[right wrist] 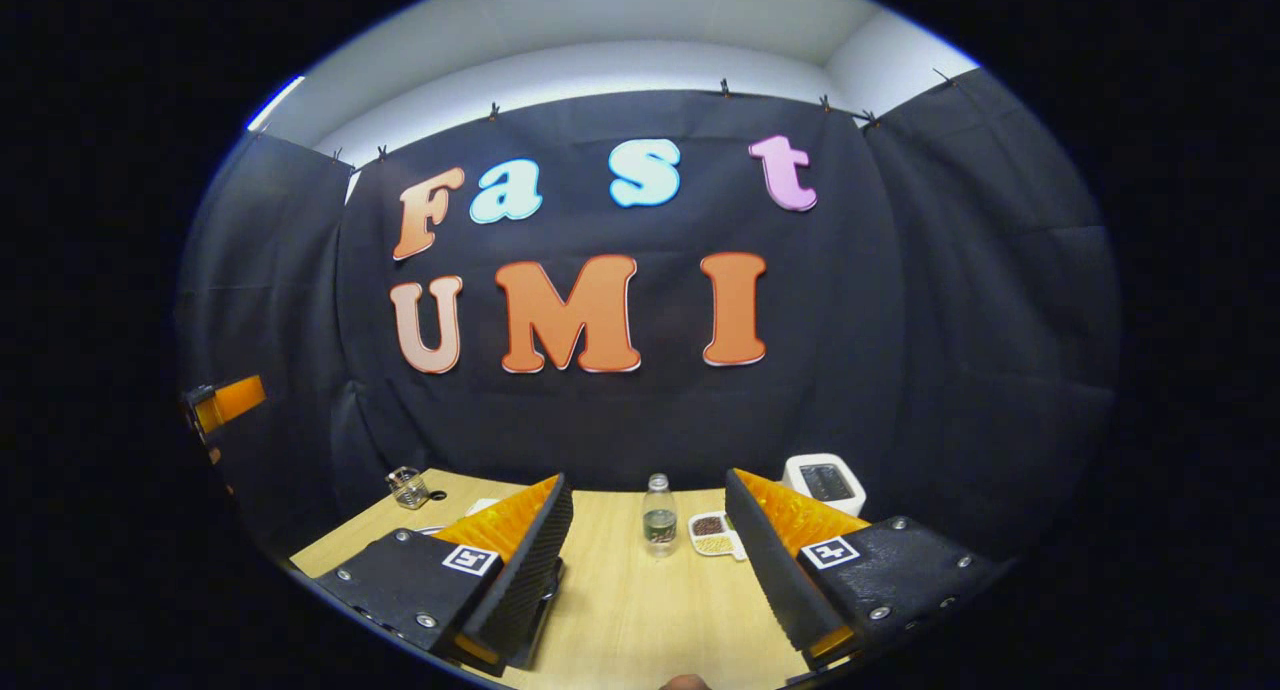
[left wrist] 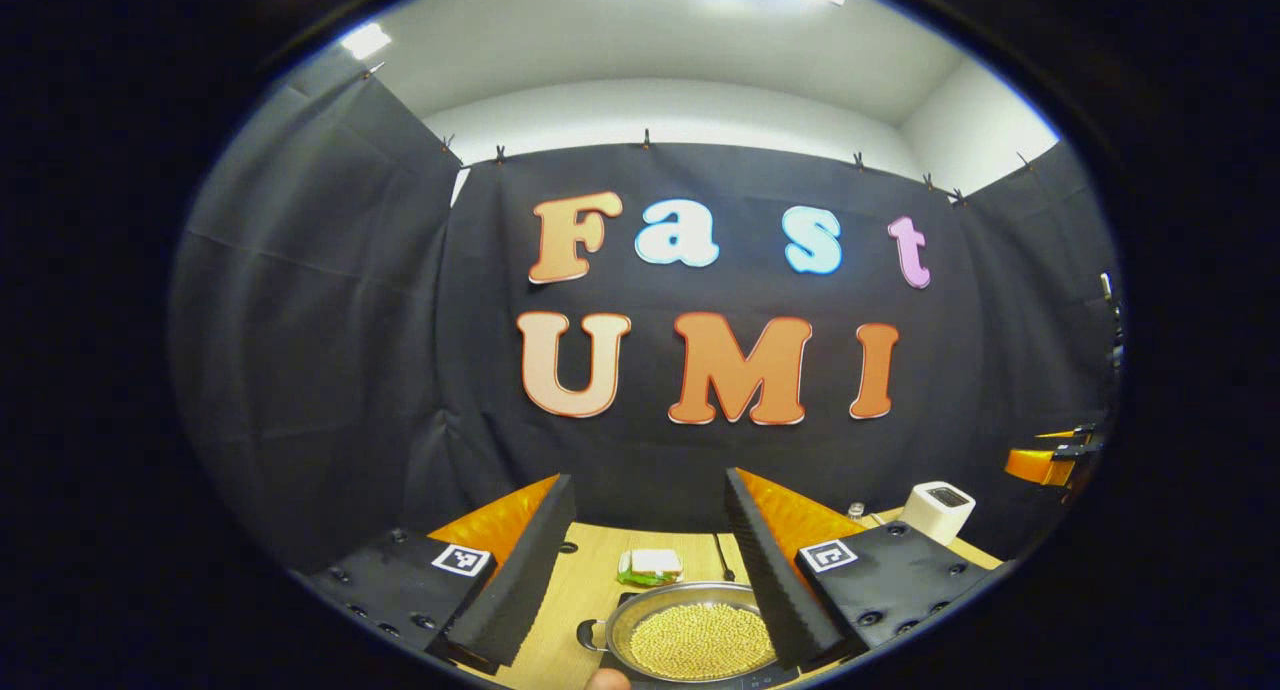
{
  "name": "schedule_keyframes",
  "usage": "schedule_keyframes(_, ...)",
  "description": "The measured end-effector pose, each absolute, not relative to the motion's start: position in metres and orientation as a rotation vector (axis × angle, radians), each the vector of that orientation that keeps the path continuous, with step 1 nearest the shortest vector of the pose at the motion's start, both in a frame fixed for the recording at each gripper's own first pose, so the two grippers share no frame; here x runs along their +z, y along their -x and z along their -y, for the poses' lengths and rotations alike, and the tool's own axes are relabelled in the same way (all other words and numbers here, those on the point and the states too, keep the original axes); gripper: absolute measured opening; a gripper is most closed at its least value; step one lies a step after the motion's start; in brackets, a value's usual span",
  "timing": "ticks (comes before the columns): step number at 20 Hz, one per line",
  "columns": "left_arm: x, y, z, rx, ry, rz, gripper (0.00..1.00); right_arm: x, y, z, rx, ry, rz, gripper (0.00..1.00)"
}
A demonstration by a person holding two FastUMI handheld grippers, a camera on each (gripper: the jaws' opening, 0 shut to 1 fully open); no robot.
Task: First push the handle of the pot to place it horizontally, then grasp the pot with both hands and set it on the induction cooktop.
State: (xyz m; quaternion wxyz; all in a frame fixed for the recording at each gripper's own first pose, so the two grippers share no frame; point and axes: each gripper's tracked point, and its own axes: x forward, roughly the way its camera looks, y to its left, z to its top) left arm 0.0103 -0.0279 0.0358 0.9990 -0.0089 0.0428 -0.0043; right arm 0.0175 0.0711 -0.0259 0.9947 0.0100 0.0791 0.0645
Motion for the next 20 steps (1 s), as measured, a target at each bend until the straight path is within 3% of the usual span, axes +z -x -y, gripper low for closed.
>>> schedule_keyframes(8, 0.065, 0.034, 0.021, -0.010, 0.020, -0.027, 1.00, 0.006, 0.023, -0.014, 0.088, -0.013, -0.070, 0.95)
schedule_keyframes(20, 0.056, 0.034, 0.032, -0.046, 0.030, -0.031, 1.00, 0.002, 0.025, 0.002, 0.073, -0.023, -0.065, 0.95)
